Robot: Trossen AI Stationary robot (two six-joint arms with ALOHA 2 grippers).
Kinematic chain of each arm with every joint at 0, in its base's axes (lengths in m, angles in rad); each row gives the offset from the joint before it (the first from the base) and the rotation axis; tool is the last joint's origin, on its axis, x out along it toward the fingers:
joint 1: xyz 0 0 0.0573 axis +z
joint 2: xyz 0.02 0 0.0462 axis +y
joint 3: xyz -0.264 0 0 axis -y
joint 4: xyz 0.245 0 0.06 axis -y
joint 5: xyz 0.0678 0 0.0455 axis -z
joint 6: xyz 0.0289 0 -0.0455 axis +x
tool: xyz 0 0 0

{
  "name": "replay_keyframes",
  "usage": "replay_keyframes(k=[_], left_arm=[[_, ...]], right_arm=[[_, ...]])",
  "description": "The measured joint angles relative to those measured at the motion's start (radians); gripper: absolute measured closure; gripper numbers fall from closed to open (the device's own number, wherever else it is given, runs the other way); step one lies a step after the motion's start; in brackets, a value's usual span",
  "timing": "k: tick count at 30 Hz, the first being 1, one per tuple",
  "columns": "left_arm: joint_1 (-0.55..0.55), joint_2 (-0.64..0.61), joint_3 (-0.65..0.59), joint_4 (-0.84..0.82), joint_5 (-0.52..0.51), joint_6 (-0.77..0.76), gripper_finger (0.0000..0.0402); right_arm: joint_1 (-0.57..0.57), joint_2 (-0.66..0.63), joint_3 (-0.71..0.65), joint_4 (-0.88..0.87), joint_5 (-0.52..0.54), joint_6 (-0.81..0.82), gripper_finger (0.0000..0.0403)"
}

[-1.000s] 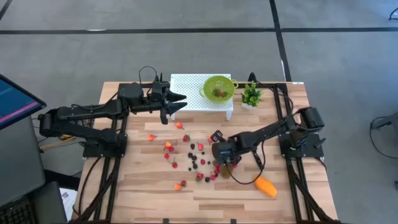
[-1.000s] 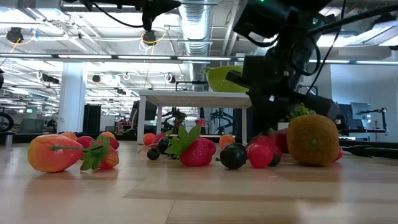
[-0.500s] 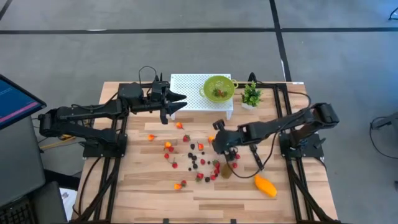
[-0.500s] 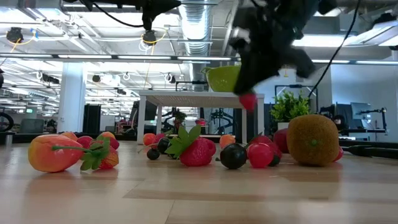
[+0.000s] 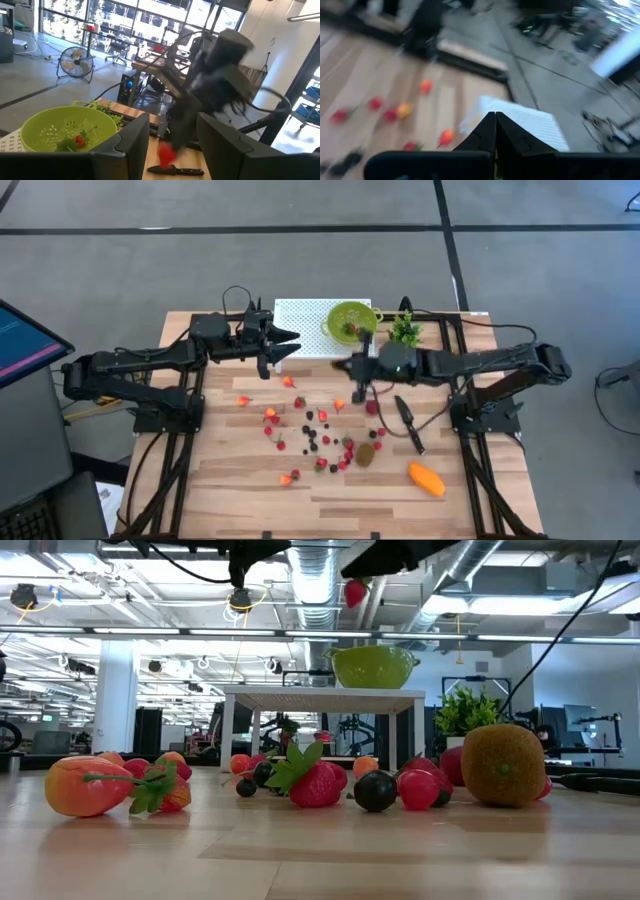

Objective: Pick & Place Fruit
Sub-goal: Put the red strawberry into the green strainer bowl

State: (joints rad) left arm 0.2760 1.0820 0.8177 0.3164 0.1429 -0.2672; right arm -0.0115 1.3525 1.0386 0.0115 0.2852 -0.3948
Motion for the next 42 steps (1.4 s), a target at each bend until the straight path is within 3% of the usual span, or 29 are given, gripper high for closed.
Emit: replay_keyframes(k=[10,17,32,42], left_arm=[[0.000,0.000,0.000,0.000,0.000,0.000,0.0243],[0.000,0.000,0.000,0.000,0.000,0.000,0.0243],[0.000,0.000,0.000,0.002,0.000,0.000,0.0243],[0.000,0.000,0.000,0.006,0.000,0.000,0.0243]], right_arm=[[-0.234,-0.002,0.000,0.143,-0.006,0.287,0.0403],[-0.392,0.024,0.058,-0.080,-0.128,0.463,0.0403],[-0.504,0.077,0.073,-0.231,-0.131,0.467,0.0403],[-0.506,0.077,0.070,-0.279,-0.132,0.467,0.0403]])
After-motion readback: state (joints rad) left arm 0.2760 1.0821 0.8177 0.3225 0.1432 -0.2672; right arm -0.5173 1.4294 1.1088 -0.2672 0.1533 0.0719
